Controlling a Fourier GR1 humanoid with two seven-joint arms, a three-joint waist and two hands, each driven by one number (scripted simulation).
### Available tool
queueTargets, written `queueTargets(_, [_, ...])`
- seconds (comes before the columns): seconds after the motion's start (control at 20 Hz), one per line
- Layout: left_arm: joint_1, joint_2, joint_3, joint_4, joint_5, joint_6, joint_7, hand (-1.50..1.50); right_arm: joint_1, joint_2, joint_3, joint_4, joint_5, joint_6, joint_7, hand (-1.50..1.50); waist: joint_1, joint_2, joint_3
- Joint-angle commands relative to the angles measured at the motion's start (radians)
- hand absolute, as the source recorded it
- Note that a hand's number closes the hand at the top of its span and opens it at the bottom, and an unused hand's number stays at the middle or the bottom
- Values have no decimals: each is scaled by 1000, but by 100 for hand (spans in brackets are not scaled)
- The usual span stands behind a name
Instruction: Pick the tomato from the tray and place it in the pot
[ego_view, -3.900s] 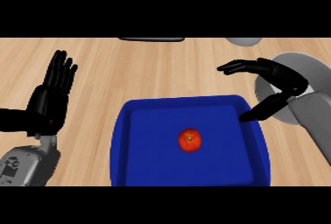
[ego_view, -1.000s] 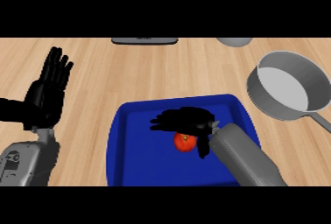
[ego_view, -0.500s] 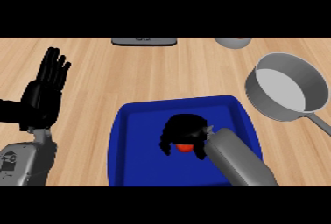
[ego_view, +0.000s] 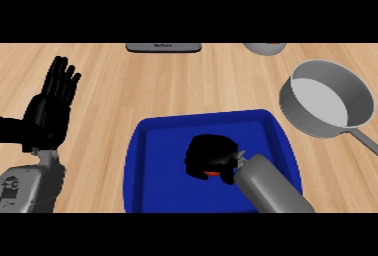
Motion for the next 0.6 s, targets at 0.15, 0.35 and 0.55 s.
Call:
queueTargets(0.15, [-18, 1, 5, -12, -2, 9, 12, 0, -40, 60, -260, 28, -12, -59, 460, 150, -15, 16, 10])
queueTargets(0.35, [8, 2, 7, -8, -9, 14, 8, 0, -60, 62, -414, 46, 14, -141, 772, 150, -34, 15, 6])
queueTargets(0.55, [-9, -1, 5, -3, -8, 11, 1, 0, -153, 63, -505, 24, 42, -273, 1079, 150, 2, 18, 6])
